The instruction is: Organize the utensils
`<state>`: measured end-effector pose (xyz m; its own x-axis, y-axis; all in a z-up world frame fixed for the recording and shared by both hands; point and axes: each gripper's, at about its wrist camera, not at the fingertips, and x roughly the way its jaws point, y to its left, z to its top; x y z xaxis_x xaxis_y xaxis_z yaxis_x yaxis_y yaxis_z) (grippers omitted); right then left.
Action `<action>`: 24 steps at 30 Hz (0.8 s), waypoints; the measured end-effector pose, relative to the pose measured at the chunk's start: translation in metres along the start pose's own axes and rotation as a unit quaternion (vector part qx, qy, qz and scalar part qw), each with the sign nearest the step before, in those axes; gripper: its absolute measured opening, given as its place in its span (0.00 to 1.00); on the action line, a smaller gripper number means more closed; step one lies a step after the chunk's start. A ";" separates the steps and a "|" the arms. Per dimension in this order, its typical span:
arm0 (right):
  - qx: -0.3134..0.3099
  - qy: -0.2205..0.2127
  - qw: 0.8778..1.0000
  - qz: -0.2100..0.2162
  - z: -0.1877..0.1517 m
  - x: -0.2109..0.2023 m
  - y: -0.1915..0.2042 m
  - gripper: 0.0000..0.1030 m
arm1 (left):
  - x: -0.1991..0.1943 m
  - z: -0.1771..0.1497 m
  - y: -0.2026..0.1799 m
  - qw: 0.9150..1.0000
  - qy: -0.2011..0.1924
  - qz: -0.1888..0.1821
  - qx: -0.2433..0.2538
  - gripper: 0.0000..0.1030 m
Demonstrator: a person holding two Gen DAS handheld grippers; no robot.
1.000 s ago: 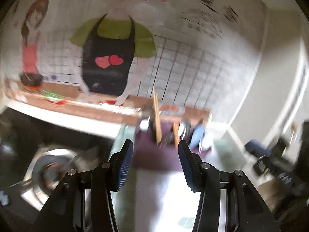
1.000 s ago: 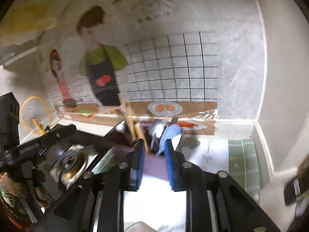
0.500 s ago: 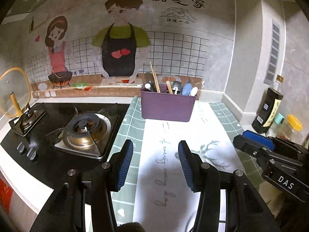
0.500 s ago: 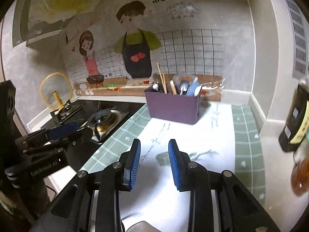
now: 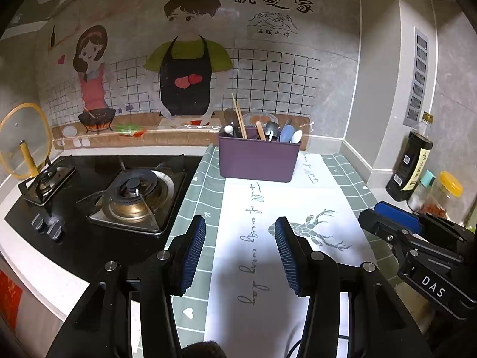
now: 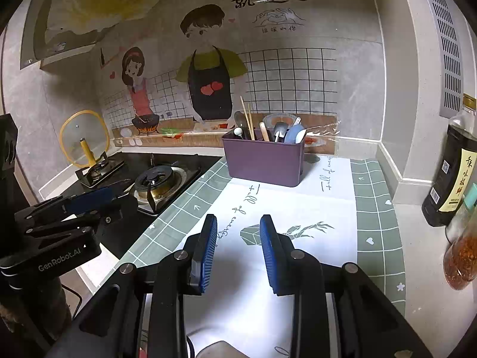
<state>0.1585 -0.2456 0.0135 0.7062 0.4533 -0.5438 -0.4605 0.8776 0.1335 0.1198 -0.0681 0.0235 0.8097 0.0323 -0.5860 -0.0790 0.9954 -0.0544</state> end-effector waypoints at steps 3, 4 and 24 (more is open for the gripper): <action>-0.001 -0.003 1.000 0.000 0.001 -0.001 0.001 0.27 | 0.000 -0.001 0.001 1.000 0.002 -0.001 -0.002 0.48; -0.001 -0.004 1.000 0.001 0.001 -0.001 0.001 0.27 | 0.000 -0.001 0.001 1.000 0.003 -0.001 -0.001 0.48; 0.007 -0.004 1.000 0.002 0.004 0.001 0.002 0.27 | 0.005 -0.003 0.000 1.000 0.012 -0.008 -0.002 0.48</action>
<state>0.1609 -0.2431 0.0168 0.7093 0.4577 -0.5362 -0.4559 0.8779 0.1462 0.1220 -0.0682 0.0181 0.7967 0.0146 -0.6042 -0.0684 0.9955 -0.0661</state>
